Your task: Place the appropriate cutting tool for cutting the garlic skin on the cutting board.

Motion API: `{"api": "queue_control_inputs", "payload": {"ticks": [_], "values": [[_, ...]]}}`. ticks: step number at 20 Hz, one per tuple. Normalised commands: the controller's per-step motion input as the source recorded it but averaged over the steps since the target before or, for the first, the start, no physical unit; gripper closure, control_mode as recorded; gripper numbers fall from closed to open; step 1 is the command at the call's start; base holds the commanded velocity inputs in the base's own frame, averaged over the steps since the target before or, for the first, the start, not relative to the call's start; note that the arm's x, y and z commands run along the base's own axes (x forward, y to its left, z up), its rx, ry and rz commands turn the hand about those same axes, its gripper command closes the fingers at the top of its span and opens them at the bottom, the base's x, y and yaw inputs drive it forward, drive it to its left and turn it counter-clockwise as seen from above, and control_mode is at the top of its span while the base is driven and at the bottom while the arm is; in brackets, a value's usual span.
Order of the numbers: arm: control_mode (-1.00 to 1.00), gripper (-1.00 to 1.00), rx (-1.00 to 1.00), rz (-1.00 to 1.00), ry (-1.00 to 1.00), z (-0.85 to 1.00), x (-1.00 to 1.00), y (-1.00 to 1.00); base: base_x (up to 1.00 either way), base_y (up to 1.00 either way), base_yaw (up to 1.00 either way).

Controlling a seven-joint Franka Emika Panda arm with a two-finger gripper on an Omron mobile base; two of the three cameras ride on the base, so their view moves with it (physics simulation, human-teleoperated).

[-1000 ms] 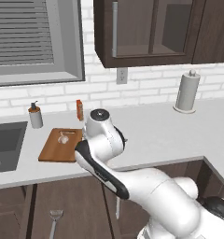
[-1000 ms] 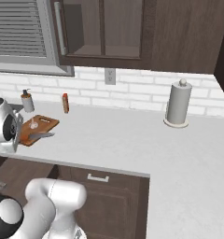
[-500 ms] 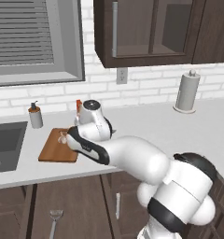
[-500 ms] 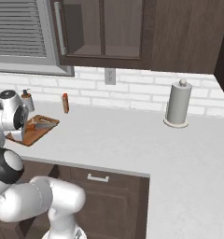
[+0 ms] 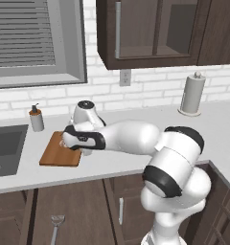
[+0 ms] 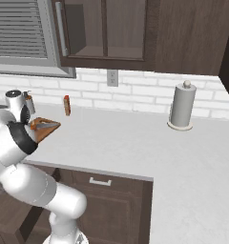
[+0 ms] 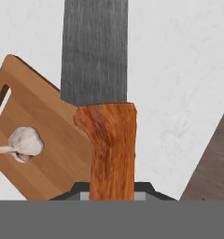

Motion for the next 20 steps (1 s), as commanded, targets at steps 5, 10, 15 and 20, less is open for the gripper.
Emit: {"api": "queue_control_inputs", "payload": {"ticks": [5,10,15,20], "values": [[-1.00,1.00,0.00,0.11,0.05,-0.40,0.09,0.22,0.00,0.00,0.00],[-1.00,1.00,0.00,0.11,0.07,-0.48,0.20,0.21,0.00,0.00,0.00],[-1.00,1.00,0.00,0.05,0.06,-0.28,0.31,0.19,0.00,0.00,0.00],[-1.00,1.00,-0.05,0.01,0.02,-0.01,0.12,0.51,0.00,0.00,0.00]]}}
